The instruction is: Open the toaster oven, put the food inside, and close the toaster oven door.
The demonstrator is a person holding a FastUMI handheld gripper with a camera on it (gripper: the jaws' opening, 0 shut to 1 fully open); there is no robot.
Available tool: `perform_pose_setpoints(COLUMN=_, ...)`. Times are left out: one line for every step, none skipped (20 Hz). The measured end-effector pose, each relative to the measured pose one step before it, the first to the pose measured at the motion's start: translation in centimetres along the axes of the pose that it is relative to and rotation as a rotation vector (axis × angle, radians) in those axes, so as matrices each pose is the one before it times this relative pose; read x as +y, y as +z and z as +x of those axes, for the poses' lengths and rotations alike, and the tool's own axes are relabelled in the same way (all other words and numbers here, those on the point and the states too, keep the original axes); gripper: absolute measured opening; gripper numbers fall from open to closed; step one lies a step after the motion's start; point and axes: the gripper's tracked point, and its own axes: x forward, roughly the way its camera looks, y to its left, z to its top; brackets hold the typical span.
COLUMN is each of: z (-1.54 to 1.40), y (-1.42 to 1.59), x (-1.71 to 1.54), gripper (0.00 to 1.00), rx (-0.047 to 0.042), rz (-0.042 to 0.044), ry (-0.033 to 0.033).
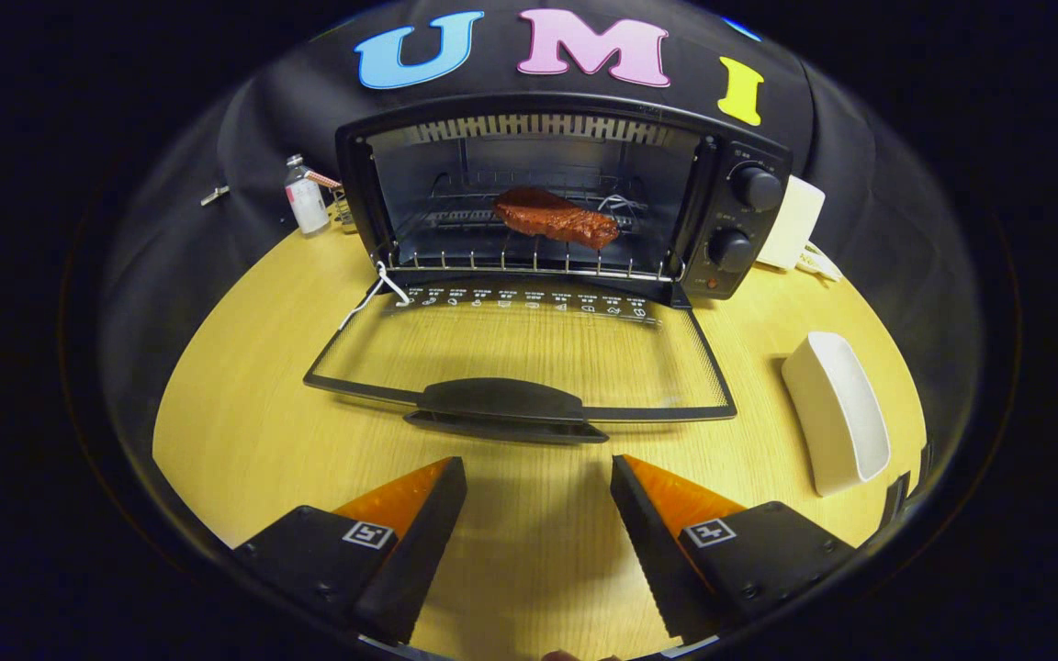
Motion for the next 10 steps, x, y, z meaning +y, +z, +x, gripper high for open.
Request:
perform_pose_setpoints(z=0.337, y=0.174, x=0.215, gripper=0.98, rx=-0.00354, rz=0.00802, ry=0.00439)
perform_pose_setpoints(z=0.282, y=0.057, x=0.264, gripper=0.98, rx=0.00095, rz=0.00827, ry=0.00361)
perform_pose_setpoints(z=0.366, y=-0.110, x=0.164, gripper=0.98, rx=0.00681, rz=0.01548, ry=0.00421)
perform_pose_setpoints(z=0.176, y=0.227, x=-0.080, gripper=0.98, rx=-0.00661, rz=0.01083, ry=-0.01478)
perform_pose_setpoints(z=0.061, y=0.076, x=0.001, gripper=0.99, rx=0.00035, rz=0.01644, ry=-0.01001)
perform_pose_setpoints(z=-0.039, y=-0.016, x=0.246, gripper=0.97, rx=0.00379, rz=0.01260, ry=-0.00029)
perform_pose_setpoints(z=-0.078, y=0.146, x=0.117, gripper=1.00, rx=-0.00222, rz=0.00035, ry=-0.00376)
perform_pose_setpoints(z=-0.125, y=-0.101, x=-0.011, gripper=0.99, rx=0.00655, rz=0.00315, ry=0.00435)
perform_pose_setpoints(z=-0.300, y=0.257, x=0.040, gripper=1.00, rx=-0.00104, rz=0.01449, ry=0.00902)
perform_pose_setpoints(z=-0.469, y=0.244, x=0.069, gripper=0.99, rx=-0.00574, rz=0.01254, ry=0.00939)
